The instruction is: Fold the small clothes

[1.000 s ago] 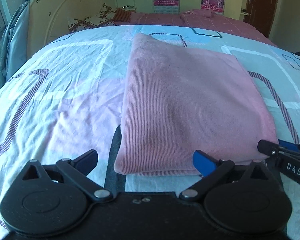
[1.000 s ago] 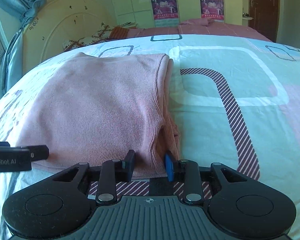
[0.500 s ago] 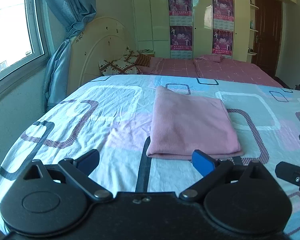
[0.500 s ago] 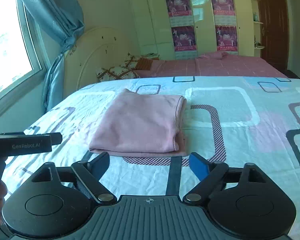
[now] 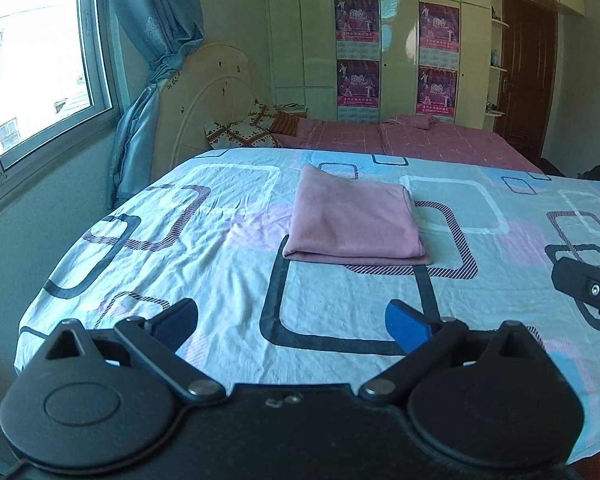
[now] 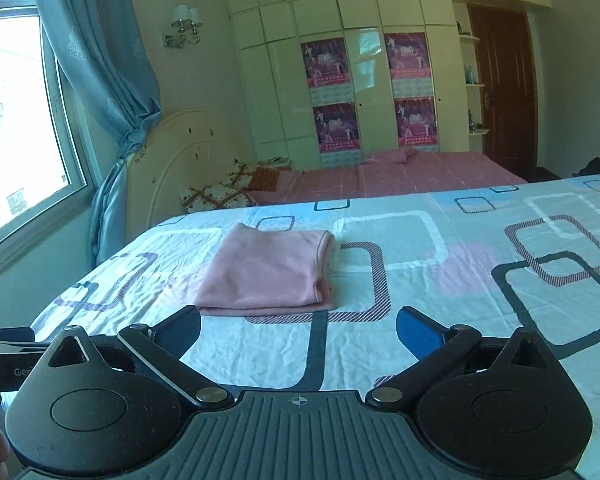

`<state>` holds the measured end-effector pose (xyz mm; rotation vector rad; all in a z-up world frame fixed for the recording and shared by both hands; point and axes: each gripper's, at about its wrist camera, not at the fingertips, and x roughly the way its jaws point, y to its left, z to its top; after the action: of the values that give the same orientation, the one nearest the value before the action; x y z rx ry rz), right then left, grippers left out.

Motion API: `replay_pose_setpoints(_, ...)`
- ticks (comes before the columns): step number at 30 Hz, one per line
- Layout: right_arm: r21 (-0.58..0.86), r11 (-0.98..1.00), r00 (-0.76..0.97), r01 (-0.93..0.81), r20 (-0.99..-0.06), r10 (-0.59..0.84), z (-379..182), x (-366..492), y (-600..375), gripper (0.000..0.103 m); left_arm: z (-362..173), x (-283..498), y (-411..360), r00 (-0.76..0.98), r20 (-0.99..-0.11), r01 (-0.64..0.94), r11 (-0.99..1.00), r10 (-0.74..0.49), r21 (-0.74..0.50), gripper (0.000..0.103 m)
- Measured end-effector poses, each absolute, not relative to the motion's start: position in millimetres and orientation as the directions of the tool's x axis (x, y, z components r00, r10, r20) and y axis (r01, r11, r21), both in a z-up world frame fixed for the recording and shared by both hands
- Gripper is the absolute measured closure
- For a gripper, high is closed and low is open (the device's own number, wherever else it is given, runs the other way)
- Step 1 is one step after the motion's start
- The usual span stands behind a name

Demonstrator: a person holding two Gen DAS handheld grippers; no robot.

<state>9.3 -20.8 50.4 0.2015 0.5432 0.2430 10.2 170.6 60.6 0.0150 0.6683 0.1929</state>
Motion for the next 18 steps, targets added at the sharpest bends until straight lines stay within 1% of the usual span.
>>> replay_pose_setpoints(6, 0.253, 0.948, 0.834, -0.192, -0.467, 0.293, 55, -9, -29, 0.000, 69, -8, 163, 0.785, -0.588, -0.185, 0.980, 0.193, 0.076, 0.003)
replay_pose_setpoints(18, 0.243, 0.949, 0.839, -0.200, -0.458, 0.294, 59, -25, -40, 0.000, 69, -21, 160, 0.787, -0.580, -0.206, 0.976, 0.208, 0.072, 0.003)
